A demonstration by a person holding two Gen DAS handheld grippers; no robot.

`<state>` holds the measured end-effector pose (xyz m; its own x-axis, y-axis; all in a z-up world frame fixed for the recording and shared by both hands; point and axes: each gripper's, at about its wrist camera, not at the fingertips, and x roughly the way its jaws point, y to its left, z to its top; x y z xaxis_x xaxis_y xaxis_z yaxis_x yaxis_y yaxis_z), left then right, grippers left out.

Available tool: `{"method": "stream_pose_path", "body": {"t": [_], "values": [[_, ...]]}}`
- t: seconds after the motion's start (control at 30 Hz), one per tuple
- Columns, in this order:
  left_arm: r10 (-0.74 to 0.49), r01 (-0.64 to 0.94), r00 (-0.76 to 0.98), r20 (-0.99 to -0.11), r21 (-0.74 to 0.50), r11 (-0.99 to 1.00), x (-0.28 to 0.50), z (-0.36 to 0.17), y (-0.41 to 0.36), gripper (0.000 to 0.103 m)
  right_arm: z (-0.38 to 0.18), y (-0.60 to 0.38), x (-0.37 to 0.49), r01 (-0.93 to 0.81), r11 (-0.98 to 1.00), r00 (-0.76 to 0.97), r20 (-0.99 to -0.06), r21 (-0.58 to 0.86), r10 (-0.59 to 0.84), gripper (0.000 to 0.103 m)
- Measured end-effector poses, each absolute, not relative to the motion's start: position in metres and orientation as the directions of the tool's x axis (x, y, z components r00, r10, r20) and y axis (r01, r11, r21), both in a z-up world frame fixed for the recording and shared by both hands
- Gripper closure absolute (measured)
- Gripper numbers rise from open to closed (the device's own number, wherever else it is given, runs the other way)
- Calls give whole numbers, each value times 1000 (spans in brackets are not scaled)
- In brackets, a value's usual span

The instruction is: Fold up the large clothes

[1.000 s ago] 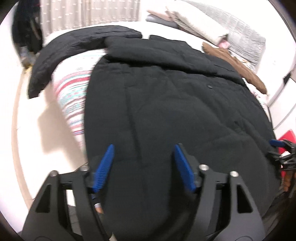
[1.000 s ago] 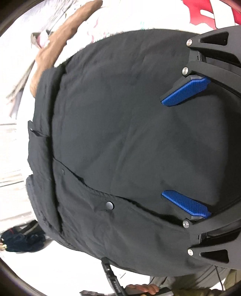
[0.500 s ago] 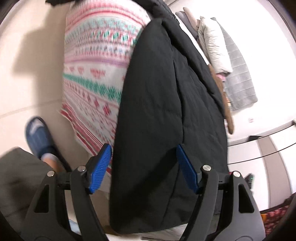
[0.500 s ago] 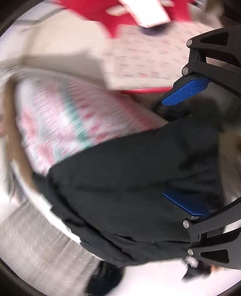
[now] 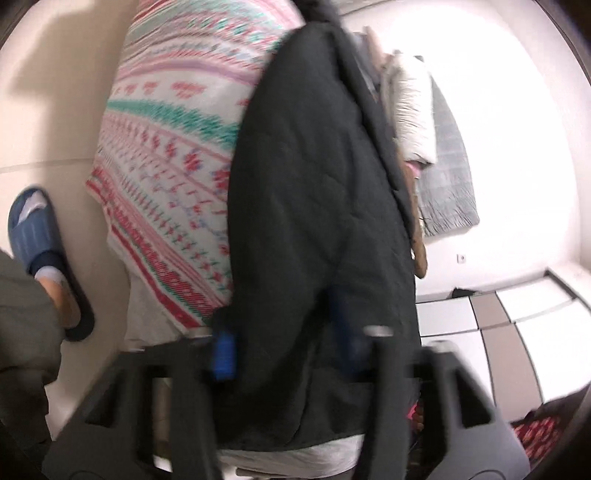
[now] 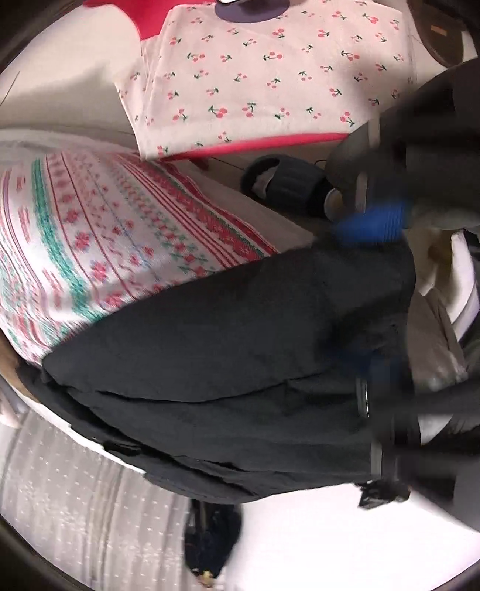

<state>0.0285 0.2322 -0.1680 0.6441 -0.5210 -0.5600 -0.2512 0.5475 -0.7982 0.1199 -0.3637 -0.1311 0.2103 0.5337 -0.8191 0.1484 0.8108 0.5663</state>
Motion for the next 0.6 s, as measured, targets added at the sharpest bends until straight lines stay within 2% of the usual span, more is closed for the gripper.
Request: {"method": "stream_pose_path", "body": {"t": [0.03,0.07,0.13,0.27,0.4,0.5,0.6], "values": [[-503,-234,650,-569,-780,581,27,-161,228,88,-131,-362,118,139,810,214,-816,570,537,92],[-487,-228,652,-580,-764,604,26,-158,227,92,-127,-360,116,121,814,230,-814,568,534,94],[-472,-214,666,-578,-754,621,23,-152,227,95,-115,-361,110,91,804,283,-789,588,545,95],[-469,-209,677,-567,-760,616,21,-145,229,96,-93,-370,96,49,749,400,-700,660,591,97],[-460,-186,692,-556,-753,631,19,-134,231,96,-79,-369,90,-1,730,450,-652,683,610,97],[-469,-218,664,-582,-751,624,26,-139,229,91,-79,-364,91,2,746,455,-665,666,592,93],[-475,-271,645,-599,-760,591,26,-155,231,86,-90,-352,101,21,804,388,-746,595,542,87]]}}
